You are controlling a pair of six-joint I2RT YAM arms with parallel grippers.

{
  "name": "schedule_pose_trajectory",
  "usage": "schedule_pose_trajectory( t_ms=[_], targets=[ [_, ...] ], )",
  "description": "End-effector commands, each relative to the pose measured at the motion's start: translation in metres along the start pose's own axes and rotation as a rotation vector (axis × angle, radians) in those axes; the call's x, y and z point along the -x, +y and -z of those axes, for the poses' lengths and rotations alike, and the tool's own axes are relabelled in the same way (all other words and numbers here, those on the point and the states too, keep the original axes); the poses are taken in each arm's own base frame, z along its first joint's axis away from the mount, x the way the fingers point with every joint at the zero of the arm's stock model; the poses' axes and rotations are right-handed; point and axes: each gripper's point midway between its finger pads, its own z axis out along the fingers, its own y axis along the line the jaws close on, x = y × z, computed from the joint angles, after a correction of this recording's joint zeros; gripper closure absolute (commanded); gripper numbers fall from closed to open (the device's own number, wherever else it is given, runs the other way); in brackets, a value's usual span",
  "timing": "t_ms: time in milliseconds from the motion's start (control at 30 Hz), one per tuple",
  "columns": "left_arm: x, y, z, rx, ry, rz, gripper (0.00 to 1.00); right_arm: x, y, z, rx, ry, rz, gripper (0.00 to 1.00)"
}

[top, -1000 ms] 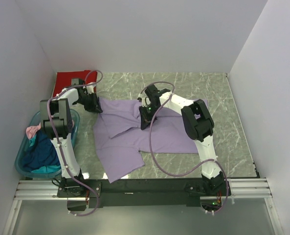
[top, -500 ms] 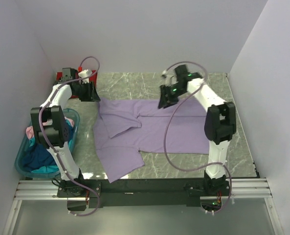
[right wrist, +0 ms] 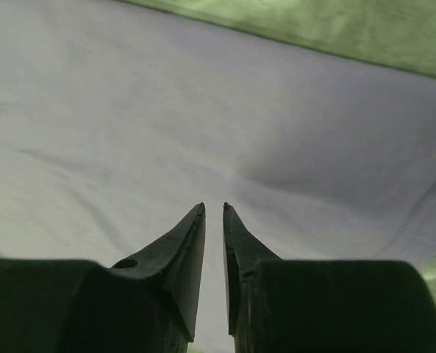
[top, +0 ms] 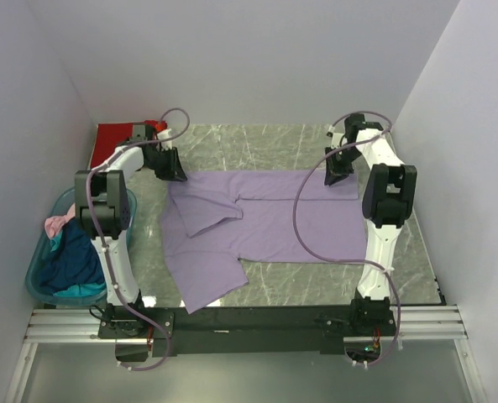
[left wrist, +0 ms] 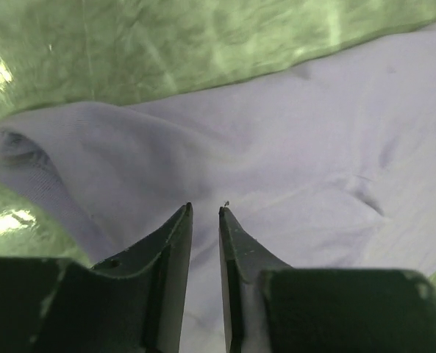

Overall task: Fold and stack the t-shirts
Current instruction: Fold the tshirt

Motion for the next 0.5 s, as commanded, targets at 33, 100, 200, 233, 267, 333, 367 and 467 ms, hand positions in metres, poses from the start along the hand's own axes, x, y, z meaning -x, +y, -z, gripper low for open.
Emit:
schedule_pose_trajectory(
  t_ms=[33, 100, 200, 233, 267, 333, 367, 467],
  targets=[
    [0.007, 0.015, -0.010, 0.061, -0.010, 0.057, 0.73, 0.003, -0.031, -0.002, -0.147, 0.028, 0.055, 0.78],
    [-0.004, 0.022, -0.015, 0.077, 0.020, 0.083, 0.73, 0.004, -0.041, -0.002, -0.196, 0.038, 0.061, 0.78],
    [-0.016, 0.030, -0.022, 0.108, 0.051, 0.104, 0.71, 0.011, -0.058, -0.001, -0.289, 0.040, 0.076, 0.81],
    [-0.018, 0.032, -0.023, 0.115, 0.057, 0.109, 0.70, 0.010, -0.065, -0.005, -0.313, 0.057, 0.080, 0.82],
    [-0.022, 0.035, -0.028, 0.120, 0.070, 0.115, 0.69, 0.011, -0.072, -0.004, -0.349, 0.068, 0.093, 0.82],
    [-0.023, 0.039, -0.032, 0.131, 0.083, 0.130, 0.67, 0.020, -0.085, -0.004, -0.409, 0.074, 0.109, 0.83],
    [-0.024, 0.042, -0.036, 0.137, 0.091, 0.137, 0.67, 0.023, -0.090, -0.004, -0.430, 0.075, 0.121, 0.83],
    [-0.029, 0.047, -0.045, 0.142, 0.114, 0.159, 0.66, 0.031, -0.100, -0.008, -0.471, 0.074, 0.145, 0.83]
  ],
)
